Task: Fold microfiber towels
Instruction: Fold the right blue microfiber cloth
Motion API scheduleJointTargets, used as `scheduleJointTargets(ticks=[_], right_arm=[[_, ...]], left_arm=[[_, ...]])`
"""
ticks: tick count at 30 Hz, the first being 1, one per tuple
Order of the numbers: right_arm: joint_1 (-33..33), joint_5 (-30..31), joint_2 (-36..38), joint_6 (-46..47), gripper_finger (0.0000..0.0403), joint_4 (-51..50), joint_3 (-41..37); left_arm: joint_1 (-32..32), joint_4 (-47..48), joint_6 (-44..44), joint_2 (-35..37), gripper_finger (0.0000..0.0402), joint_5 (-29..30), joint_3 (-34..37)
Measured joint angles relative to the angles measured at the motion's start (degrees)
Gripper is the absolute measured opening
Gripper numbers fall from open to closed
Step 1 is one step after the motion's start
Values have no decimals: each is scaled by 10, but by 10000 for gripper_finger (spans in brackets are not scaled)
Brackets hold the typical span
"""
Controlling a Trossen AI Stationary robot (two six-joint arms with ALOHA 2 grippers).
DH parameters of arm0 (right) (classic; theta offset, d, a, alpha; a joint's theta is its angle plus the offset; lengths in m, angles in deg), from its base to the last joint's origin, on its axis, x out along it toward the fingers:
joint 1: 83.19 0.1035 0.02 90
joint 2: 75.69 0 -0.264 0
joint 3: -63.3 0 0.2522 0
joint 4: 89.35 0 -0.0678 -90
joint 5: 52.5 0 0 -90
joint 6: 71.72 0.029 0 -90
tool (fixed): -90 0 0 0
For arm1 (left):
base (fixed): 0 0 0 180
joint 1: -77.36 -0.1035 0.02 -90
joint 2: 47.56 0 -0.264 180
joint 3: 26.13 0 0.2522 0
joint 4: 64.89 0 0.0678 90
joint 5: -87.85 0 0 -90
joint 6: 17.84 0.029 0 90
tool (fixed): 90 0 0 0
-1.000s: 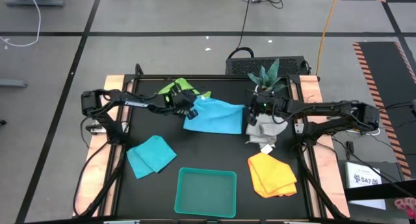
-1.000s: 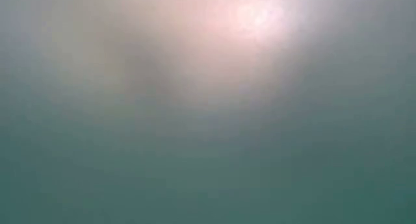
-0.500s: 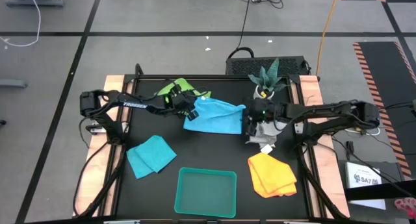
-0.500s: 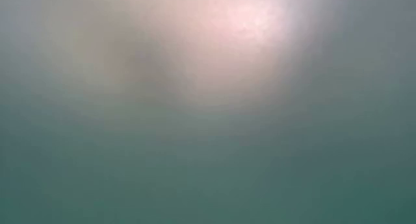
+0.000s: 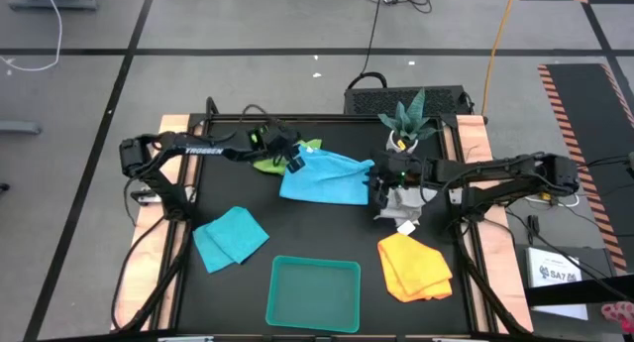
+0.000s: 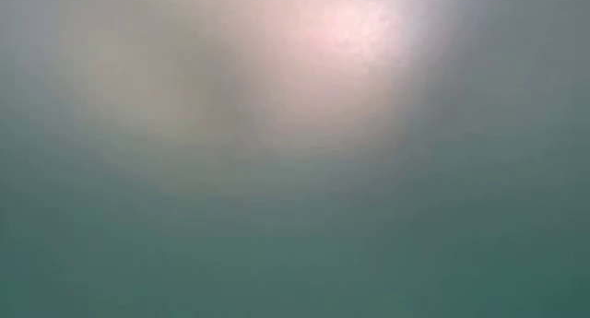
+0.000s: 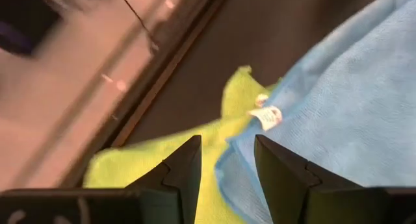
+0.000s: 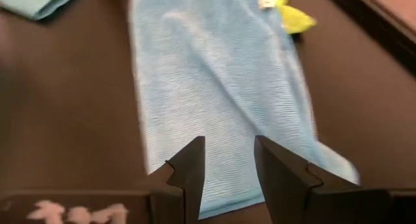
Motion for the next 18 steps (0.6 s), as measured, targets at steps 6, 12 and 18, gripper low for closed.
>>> scheduleJointTargets(ticks=[6,12,18], right_arm=[[-35,-7,0,50,123,-10,8],[-78,-61,0,112,123,-8,53],[-105,-65,0,115,123,-42,87]], left_arm=[[-66,165,-54,0,145,-141,-85],[-99,235,-57,0,145,-258,-157],[-104,240,-87,0,145,-296,-168]])
